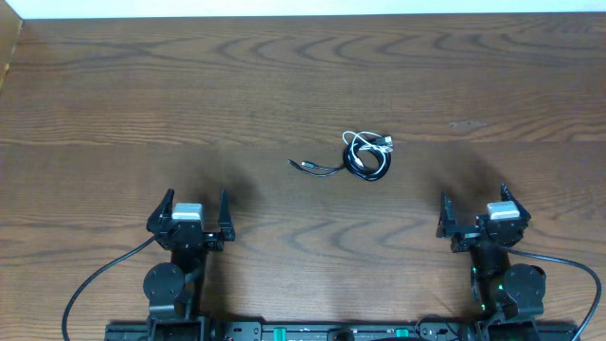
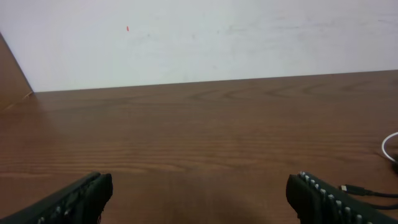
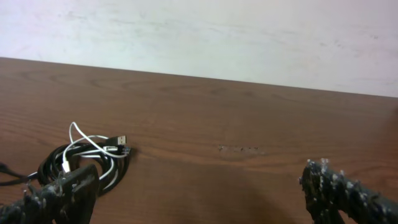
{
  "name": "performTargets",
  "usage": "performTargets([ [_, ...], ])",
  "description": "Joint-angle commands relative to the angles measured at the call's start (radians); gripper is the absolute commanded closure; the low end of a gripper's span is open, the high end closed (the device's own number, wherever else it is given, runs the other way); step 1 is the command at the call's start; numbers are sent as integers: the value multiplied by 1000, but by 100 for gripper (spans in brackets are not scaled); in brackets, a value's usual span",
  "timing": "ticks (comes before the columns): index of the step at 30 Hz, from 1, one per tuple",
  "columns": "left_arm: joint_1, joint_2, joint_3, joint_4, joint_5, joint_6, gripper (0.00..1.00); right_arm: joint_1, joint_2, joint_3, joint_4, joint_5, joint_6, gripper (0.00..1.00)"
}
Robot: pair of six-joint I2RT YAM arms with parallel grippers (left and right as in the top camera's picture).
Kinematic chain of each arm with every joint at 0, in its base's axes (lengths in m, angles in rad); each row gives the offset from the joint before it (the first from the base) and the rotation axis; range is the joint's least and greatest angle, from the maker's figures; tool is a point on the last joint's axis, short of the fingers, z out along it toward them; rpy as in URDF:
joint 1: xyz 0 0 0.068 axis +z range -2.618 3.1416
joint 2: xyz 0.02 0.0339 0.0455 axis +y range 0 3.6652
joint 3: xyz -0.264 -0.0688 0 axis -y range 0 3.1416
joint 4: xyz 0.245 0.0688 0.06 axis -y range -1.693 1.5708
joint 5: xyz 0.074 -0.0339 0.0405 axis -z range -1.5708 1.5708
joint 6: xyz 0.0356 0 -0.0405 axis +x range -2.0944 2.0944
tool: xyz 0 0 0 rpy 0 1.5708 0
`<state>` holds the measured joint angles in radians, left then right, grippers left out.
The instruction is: Untangle cables
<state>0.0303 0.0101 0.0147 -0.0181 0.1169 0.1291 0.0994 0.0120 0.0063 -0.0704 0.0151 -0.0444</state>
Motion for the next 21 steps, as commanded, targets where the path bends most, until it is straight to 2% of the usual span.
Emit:
performTargets([
  [1,4,-6,-11,-42,14,5,6,-3,-6,-1,-5,-6,10,1],
  [19,4,-6,-11,-42,14,5,6,-2,-6,-1,-3,-16,10,1],
  [21,4,-6,-11,-42,15,-24,5,-2,-6,-1,7,-18,10,1],
])
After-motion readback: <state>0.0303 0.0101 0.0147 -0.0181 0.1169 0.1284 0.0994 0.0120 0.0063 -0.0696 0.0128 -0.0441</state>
